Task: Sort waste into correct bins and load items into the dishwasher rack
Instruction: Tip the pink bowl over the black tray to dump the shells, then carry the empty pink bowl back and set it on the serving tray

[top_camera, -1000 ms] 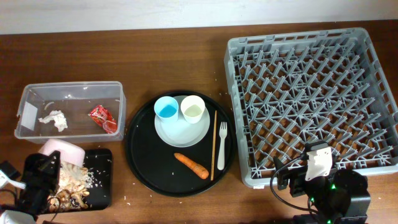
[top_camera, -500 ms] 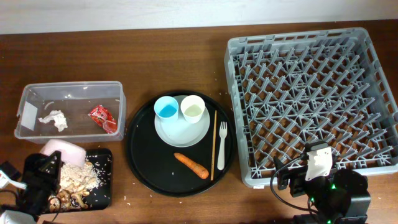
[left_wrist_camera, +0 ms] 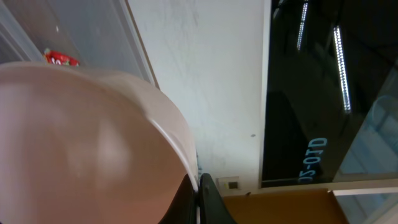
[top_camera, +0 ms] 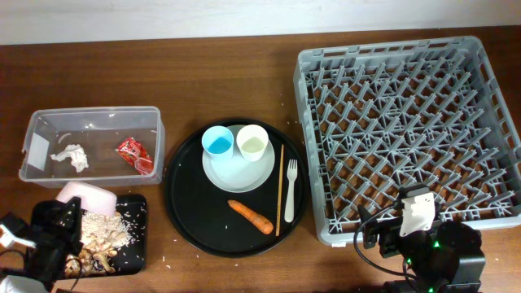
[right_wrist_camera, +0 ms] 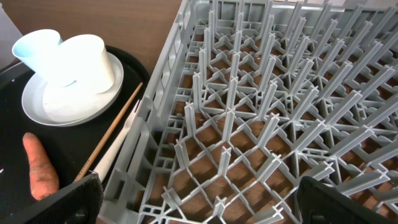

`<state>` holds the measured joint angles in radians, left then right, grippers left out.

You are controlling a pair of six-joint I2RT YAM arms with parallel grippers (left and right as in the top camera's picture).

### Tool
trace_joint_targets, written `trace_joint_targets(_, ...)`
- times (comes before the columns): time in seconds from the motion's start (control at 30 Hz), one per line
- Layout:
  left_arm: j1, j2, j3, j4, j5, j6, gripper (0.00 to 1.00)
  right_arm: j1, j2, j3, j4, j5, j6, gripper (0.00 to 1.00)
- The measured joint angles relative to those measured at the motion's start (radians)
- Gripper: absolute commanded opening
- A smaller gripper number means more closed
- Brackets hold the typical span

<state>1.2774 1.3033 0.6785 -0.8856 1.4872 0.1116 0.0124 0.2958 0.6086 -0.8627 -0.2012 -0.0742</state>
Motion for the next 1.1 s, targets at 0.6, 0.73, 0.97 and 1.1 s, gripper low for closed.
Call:
trace_joint_targets(0.6,-0.093,-0.076,0.171,-0.023,-0.209,-0.097,0.0,0.0,0.0,0.0,0.0,0.0,0.0,0.99)
trace_joint_targets(0.73,-0.317,-0.156,0.28,-0.034,-0.39,-0.163,0.0,0.0,0.0,0.0,0.0,0.0,0.0,0.99)
trace_joint_targets(0.97,-0.898,-0.277,0.364,-0.062,-0.84,-0.317,0.0,0.0,0.001,0.0,0.002,0.0,0.0,0.99)
trace_joint_targets(1.1,-1.144,-0.28,0.365,-0.11,-1.032,-0.363,0.0,0.0,0.0,0.0,0.002,0.0,0.0,0.99)
